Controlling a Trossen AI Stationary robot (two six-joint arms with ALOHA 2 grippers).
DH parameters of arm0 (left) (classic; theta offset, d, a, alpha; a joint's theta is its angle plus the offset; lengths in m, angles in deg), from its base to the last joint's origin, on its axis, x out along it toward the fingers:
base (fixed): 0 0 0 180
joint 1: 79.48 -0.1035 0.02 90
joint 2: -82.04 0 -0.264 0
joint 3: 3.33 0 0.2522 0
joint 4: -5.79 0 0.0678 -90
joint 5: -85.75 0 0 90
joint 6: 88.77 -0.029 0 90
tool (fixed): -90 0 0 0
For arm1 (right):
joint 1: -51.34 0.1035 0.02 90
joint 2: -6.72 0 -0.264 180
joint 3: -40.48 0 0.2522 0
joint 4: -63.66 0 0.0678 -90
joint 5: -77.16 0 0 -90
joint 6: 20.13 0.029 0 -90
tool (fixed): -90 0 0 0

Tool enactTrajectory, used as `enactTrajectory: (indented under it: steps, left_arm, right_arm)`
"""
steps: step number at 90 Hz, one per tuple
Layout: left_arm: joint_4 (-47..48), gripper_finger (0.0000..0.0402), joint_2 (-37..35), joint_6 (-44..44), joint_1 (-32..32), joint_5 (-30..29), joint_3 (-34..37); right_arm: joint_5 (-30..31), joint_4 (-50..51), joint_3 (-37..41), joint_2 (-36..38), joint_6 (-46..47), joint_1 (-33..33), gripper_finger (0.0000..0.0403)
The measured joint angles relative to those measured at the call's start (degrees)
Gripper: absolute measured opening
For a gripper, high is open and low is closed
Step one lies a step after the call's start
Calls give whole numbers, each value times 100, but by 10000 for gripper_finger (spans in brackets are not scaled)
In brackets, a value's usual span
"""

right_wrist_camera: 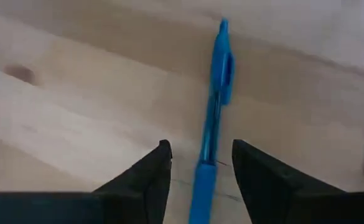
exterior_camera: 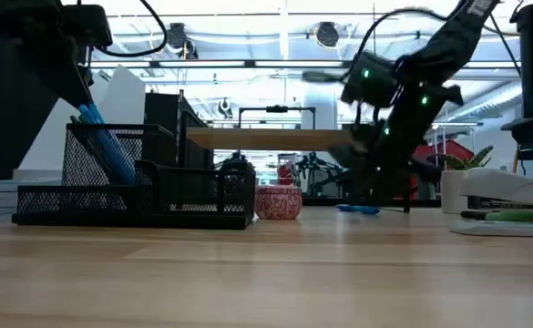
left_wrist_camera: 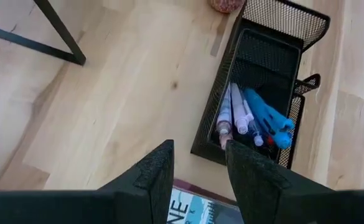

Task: Stock shelves
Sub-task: Put the blue pen into the desk organizer

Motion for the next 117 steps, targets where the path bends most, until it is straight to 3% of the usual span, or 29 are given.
enactTrajectory:
  steps: [14, 38, 71, 97, 117]
  left_arm:
    - [2, 132, 0, 0, 0, 0, 0]
    - [2, 132, 0, -2, 0, 0, 0]
    - [11, 132, 1, 1, 0, 0, 0]
    - [9, 132, 0, 0, 0, 0, 0]
    - [-1, 132, 1, -1, 0, 0, 0]
  right_arm:
    - [84, -26, -30, -314, 28, 57, 119]
    - [50, -33, -30, -365, 29, 274, 14]
    - [-209, 61, -58, -184, 35, 607, 6]
    - [-1339, 103, -38, 353, 85, 854, 2]
    - [-1207, -4, -38, 663, 92, 1132, 2]
